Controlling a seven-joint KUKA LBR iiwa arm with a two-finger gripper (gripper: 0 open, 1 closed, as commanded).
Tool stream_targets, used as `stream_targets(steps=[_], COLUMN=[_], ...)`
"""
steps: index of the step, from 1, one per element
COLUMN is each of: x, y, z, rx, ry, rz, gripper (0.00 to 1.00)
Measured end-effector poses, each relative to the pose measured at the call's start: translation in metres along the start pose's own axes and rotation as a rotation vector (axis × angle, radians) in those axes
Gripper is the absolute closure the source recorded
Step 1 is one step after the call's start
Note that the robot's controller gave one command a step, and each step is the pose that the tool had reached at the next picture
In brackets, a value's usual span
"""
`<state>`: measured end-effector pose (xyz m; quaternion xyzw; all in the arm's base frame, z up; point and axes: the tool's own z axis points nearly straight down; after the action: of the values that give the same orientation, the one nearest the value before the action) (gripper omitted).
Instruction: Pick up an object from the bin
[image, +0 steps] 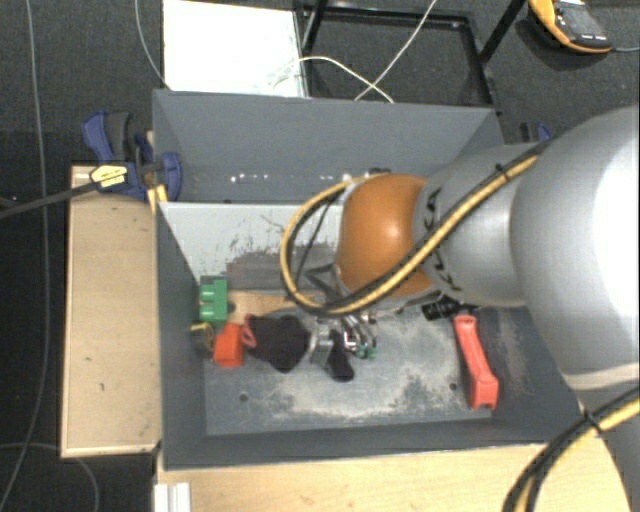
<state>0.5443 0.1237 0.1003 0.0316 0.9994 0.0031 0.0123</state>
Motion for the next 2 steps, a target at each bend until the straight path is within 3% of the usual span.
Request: stream_targets(steps=[1,2], x=[0.003,-0.006], y=[0.069,0.019], z=[0.019,0.029], rx=[-0.003,0.001], ry=[-0.004,-0.014], rz=[-0.225,0.000], gripper=[1.00,1.00])
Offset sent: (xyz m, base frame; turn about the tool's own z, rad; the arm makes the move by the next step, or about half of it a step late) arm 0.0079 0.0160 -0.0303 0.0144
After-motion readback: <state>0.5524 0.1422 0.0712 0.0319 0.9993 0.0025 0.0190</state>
